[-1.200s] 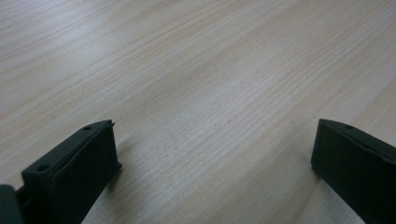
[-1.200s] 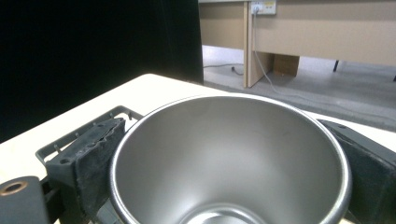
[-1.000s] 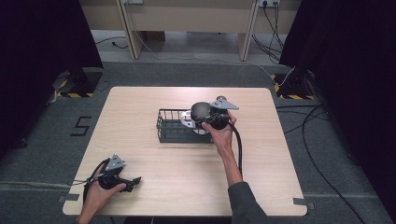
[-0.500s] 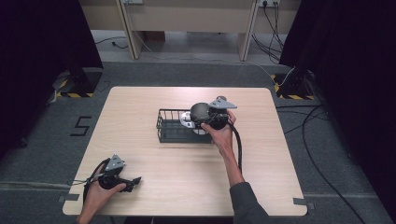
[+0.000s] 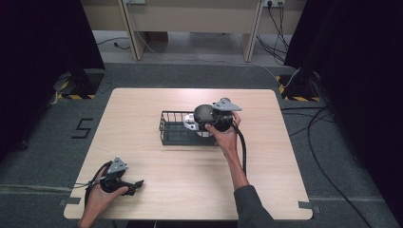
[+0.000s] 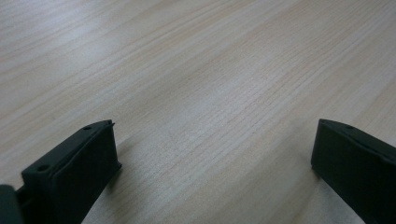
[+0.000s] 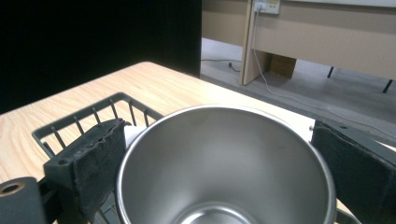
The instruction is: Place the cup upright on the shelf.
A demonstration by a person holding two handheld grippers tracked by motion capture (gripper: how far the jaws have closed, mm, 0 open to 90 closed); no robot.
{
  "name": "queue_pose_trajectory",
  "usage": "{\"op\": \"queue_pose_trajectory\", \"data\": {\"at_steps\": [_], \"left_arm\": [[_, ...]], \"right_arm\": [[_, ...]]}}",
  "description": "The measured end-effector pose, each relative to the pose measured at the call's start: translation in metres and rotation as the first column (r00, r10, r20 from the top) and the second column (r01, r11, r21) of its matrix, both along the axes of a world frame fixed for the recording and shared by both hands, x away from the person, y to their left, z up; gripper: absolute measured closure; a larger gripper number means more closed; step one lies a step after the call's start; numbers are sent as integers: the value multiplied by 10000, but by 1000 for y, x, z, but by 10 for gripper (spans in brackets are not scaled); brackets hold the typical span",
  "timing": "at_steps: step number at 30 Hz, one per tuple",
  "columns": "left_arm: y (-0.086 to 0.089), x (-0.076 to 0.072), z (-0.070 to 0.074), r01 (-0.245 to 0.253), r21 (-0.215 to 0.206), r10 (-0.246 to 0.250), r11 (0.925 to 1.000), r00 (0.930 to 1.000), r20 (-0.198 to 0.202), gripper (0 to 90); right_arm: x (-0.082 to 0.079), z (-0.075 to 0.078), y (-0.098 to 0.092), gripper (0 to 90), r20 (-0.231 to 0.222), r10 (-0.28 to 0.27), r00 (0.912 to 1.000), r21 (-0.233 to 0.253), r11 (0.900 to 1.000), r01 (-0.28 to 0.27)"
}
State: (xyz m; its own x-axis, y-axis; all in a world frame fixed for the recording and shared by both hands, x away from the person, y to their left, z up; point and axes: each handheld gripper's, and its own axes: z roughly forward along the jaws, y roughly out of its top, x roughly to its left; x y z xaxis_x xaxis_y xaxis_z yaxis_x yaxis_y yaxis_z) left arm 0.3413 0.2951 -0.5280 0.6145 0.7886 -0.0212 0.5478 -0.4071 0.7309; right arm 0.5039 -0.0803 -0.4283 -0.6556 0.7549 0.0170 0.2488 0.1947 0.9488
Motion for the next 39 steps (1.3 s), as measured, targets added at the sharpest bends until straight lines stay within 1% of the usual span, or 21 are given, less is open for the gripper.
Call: {"op": "queue_pose_trajectory", "data": {"at_steps": [4, 8, 16, 18, 19, 20, 21, 22, 25, 26, 27, 28, 29, 31, 34, 35, 37, 39], "left_arm": [[0, 0, 0, -1, -1, 1, 10000, 10000, 0, 0], [0, 0, 0, -4, 5, 4, 10000, 10000, -4, 0], [0, 0, 0, 6, 6, -6, 10000, 10000, -2, 0], [0, 0, 0, 5, 11, -5, 10000, 10000, -7, 0], [0, 0, 0, 5, 10, -5, 10000, 10000, -5, 0], [0, 0, 0, 7, 4, -7, 10000, 10000, -1, 0], [0, 0, 0, 11, 5, -11, 10000, 10000, 0, 0], [0, 0, 0, 14, 2, -14, 10000, 10000, 1, 0], [0, 0, 0, 24, 8, -24, 10000, 10000, -8, 0], [0, 0, 0, 22, 8, -22, 10000, 10000, -7, 0], [0, 0, 0, 23, 10, -23, 10000, 10000, -9, 0], [0, 0, 0, 23, 10, -23, 10000, 10000, -9, 0], [0, 0, 0, 17, 7, -17, 10000, 10000, 1, 0], [0, 0, 0, 24, 9, -24, 10000, 10000, -8, 0], [0, 0, 0, 23, 9, -23, 10000, 10000, -8, 0], [0, 0, 0, 24, 11, -24, 10000, 10000, -10, 0], [0, 0, 0, 22, 7, -22, 10000, 10000, -4, 0], [0, 0, 0, 23, 9, -23, 10000, 10000, -4, 0]], "right_arm": [[-1, 1, 0, 57, 39, -59, 10000, -87, 9999, 59], [-1, 1, 1, 56, 59, -95, 9999, -24, 10000, 95], [-2, 3, 2, 57, 241, -204, 9995, -143, 9997, 208], [-3, 7, 2, 100, 381, -255, 9989, 104, 9996, 251], [-3, 8, 2, 151, 456, -256, 9986, 112, 9996, 251], [-4, 11, 2, 176, 494, -199, 9986, 170, 9997, 190], [-5, 14, 2, 137, 521, -173, 9985, 182, 9997, 164], [-6, 17, 3, 109, 574, -160, 9982, 85, 9998, 155], [-10, 22, 2, 159, 541, -135, 9984, 66, 9999, 131], [-10, 23, 2, 133, 546, -163, 9984, 104, 9998, 158], [-11, 24, 1, 134, 534, -156, 9985, 101, 9998, 151], [-12, 25, 1, 156, 532, -180, 9984, 103, 9998, 175], [-13, 25, 0, 142, 499, -211, 9985, 135, 9997, 204], [-15, 26, -2, 149, 519, -191, 9985, 194, 9996, 181], [-18, 27, -4, 149, 491, -165, 9987, 176, 9997, 157], [-19, 28, -6, 149, 551, -143, 9984, 146, 9998, 135], [-23, 29, -8, 149, 479, -157, 9987, 212, 9997, 147], [-27, 29, -11, 149, 509, -77, 9987, 162, 9998, 69]]}}
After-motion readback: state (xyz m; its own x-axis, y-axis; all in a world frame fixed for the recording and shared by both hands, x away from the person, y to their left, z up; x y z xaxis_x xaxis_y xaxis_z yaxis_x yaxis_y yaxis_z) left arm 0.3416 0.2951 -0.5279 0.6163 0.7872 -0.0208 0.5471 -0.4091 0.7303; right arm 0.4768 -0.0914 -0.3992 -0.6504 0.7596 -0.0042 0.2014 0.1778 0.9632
